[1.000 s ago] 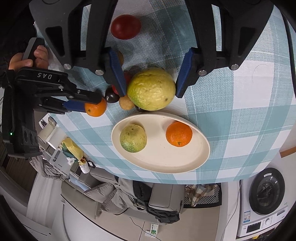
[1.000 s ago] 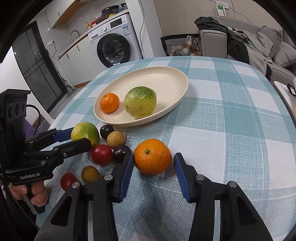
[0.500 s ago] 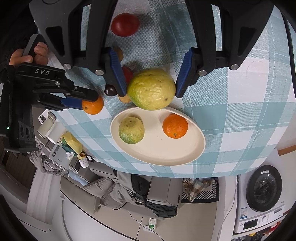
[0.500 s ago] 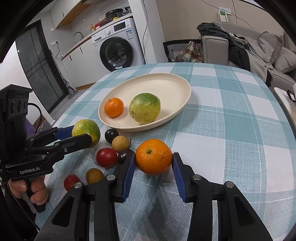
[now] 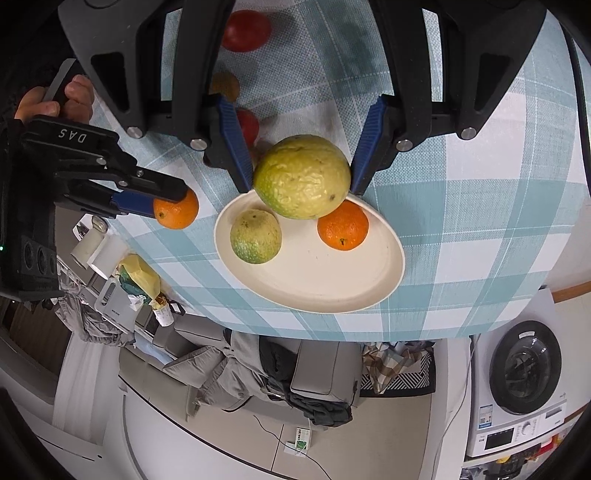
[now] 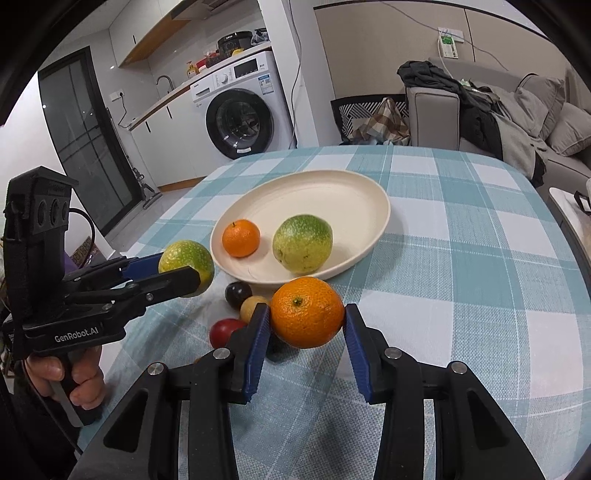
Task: Organize fruits
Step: 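Place both fruits on the cream plate and open both tools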
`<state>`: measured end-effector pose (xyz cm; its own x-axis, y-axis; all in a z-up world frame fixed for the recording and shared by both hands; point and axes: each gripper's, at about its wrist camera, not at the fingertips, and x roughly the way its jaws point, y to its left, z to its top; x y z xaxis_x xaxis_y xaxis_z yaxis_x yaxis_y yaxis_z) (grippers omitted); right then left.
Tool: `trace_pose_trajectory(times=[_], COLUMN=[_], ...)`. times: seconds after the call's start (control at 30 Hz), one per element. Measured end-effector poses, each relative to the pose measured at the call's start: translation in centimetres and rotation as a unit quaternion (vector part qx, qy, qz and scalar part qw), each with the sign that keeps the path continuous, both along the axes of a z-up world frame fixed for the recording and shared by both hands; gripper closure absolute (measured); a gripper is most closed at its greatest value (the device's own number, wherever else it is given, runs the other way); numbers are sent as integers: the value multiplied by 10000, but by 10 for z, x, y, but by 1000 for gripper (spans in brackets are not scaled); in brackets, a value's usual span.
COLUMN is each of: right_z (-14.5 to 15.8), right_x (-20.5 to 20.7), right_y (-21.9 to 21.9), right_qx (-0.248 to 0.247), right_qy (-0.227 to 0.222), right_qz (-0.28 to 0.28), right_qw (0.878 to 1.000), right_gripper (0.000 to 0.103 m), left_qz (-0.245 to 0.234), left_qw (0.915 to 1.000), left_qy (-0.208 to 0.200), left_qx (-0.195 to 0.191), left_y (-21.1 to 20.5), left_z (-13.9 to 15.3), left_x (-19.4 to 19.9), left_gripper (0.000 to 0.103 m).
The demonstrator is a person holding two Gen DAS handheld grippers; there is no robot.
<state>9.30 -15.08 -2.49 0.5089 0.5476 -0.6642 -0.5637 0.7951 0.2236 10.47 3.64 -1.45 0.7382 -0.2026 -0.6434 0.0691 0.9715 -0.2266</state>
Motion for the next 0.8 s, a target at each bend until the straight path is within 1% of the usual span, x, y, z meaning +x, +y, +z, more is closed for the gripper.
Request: trace_pose_trajectory(times=[0.17,0.63,0.8], right_z=[3,9,8], right_x=[7,17,20], right_y=[1,31,41], right_qx=[-6,-69,-107], right_qy=[49,10,48], right_qz=[-62,188,282], right_qw=[10000,9998,9995], right_gripper=[62,62,62], left_qz=[-48,-55,-39], left_qw=[10000,9999,10000], left_qy=[2,9,30], left_qx=[60,106,57], left_y=[-3,-1,2], left_z=[0,3,1], left_x=[11,30,37], left_gripper=[52,52,52])
